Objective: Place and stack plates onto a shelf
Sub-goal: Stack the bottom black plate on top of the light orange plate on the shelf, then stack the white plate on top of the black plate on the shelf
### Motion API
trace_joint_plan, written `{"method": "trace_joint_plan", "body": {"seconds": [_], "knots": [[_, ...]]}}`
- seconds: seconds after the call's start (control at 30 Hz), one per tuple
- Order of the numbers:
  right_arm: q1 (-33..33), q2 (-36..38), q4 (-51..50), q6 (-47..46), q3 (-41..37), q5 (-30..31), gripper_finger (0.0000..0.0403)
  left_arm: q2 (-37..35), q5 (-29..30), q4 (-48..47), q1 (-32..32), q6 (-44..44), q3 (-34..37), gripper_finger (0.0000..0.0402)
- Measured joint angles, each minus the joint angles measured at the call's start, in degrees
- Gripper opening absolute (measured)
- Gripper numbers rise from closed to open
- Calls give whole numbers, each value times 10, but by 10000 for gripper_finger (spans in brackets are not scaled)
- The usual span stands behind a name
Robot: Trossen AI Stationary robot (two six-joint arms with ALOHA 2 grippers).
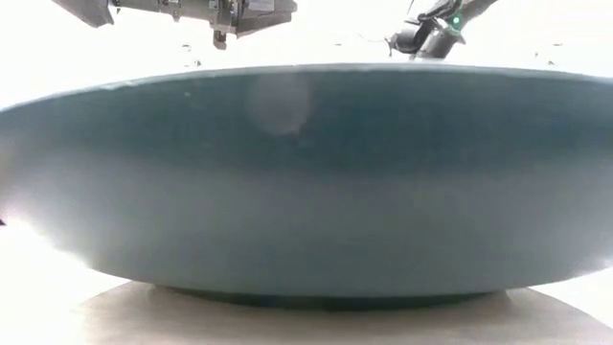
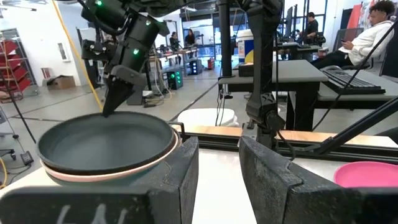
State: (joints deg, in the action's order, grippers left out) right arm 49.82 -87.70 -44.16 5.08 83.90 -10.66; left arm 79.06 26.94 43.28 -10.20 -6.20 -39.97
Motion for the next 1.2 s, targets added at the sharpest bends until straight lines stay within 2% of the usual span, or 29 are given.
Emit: {"method": "trace_joint_plan", "body": {"seconds": [0.3, 0.37, 0.5, 0.6, 0.7, 0.83, 0.9, 1.0, 1.1, 1.2], "knots": [[0, 78, -5, 54, 0, -4, 114, 0, 0, -1, 0, 1, 0, 122], [-1, 112, -20, 69, 0, -36, 128, 0, 0, -1, 0, 1, 0, 122], [-17, 182, -43, 76, 0, -141, 138, 0, 0, -1, 0, 1, 0, 122], [-49, 230, -59, 71, 0, -183, 137, 0, 0, -1, 0, 6, 0, 122], [-98, 270, -66, 56, -10, -186, 134, 0, -2, -4, 0, 30, 0, 122], [-175, 327, -46, 27, -67, -186, 133, 0, -18, -52, -2, 37, -2, 122], [-213, 356, -15, 4, -116, -183, 133, -3, -2, -110, -6, 46, -17, 122], [-263, 400, 70, -32, -206, -181, 133, -13, 31, -263, -9, 93, -63, 122], [-301, 435, 167, -59, -294, -180, 133, -11, 51, -481, -8, 165, -120, 122], [-329, 454, 255, -78, -364, -180, 133, -11, 28, -683, -6, 260, -178, 122]]}}
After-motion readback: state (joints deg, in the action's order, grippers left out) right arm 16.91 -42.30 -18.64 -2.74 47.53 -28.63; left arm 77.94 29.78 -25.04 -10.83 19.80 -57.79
